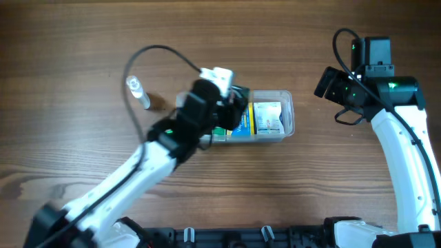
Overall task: Pack container
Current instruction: 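Lower the Zam-Buk box into the container's middle and release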
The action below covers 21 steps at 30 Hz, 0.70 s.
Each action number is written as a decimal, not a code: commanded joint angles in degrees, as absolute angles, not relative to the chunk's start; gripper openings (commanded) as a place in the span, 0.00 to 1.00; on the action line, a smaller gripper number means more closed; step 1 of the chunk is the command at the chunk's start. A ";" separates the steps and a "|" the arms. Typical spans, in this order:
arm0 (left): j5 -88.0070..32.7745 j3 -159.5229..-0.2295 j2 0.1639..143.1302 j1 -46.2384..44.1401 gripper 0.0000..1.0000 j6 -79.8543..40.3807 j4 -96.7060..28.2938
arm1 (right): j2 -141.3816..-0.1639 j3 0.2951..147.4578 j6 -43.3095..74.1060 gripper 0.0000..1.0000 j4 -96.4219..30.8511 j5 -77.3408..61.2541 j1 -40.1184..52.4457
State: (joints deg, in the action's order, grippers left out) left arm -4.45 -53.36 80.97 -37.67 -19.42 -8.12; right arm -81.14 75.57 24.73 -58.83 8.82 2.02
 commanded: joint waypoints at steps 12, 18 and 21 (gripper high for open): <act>-1.85 -54.04 93.56 -40.38 0.53 -21.71 -2.00 | -81.54 76.12 24.08 1.00 -58.72 9.04 1.80; -1.80 -54.02 94.98 -40.40 0.53 -21.71 -2.87 | -81.54 76.12 24.05 1.00 -58.72 9.04 1.80; 0.43 -54.02 95.90 -40.40 0.53 -21.76 -4.54 | -81.54 76.12 24.05 1.00 -58.72 9.02 1.80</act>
State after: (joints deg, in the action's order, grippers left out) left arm -2.66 -53.36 94.41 -40.25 -20.97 -3.53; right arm -81.14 75.57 24.71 -58.87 8.82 2.02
